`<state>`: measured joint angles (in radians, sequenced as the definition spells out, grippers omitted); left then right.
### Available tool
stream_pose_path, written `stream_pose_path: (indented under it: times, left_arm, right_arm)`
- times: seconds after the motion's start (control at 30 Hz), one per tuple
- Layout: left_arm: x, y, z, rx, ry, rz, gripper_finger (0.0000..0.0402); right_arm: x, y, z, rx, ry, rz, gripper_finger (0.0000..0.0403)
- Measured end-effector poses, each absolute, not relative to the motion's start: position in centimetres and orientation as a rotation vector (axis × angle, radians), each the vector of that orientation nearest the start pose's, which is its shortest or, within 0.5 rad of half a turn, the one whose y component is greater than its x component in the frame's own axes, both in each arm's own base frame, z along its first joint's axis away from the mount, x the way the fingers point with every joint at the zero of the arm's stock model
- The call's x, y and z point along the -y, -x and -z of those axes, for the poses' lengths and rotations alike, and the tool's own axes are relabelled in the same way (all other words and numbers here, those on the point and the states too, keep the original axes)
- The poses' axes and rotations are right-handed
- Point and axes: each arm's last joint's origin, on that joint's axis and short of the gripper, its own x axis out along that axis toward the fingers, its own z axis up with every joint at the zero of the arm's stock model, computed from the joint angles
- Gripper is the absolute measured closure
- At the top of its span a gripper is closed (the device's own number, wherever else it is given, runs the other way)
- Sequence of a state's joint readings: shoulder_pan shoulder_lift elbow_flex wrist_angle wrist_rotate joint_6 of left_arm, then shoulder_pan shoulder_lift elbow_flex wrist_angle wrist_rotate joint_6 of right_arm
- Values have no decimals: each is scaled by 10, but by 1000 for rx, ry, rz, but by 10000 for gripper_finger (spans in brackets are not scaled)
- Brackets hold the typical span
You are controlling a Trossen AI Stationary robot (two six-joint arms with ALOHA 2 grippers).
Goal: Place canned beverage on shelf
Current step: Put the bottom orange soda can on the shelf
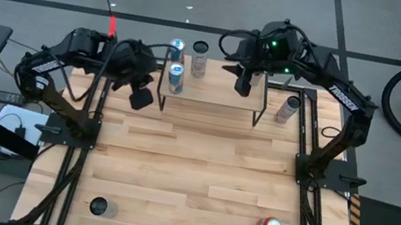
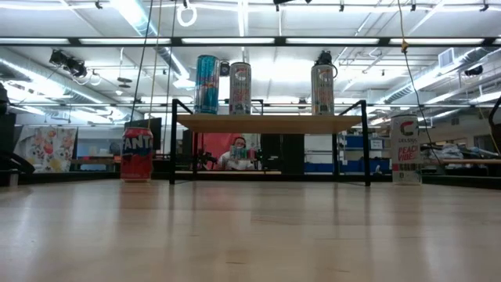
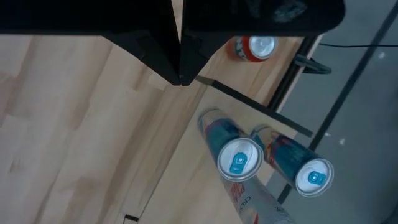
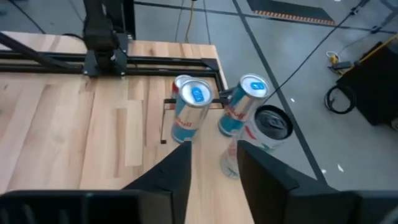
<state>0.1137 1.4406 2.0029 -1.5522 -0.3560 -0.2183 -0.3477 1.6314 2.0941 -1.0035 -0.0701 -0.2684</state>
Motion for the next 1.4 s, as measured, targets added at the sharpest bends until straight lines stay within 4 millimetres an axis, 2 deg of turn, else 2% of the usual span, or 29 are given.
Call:
stream_pose_path:
  times: [0.17,0.33,0.57,0.73,1.1,1.4]
  left_arm:
    - [-27,-210,-466,-954,49,-519,393]
    - [-22,-210,-466,-953,41,-502,393]
    - [-21,-211,-466,-952,40,-497,393]
    - [-21,-211,-466,-958,18,-486,393]
    - [-21,-211,-466,-961,9,-480,393]
    - [-21,-211,-466,-961,10,-479,393]
  right_arm:
    - [91,-296,-477,-600,165,179,226]
    - [67,-294,-467,-728,153,128,207]
    - [26,-285,-452,-939,19,56,199]
    - [1,-280,-448,-1008,-64,75,199]
    - [-44,-277,-449,-997,-234,90,199]
    - [-66,-287,-459,-843,-270,-51,201]
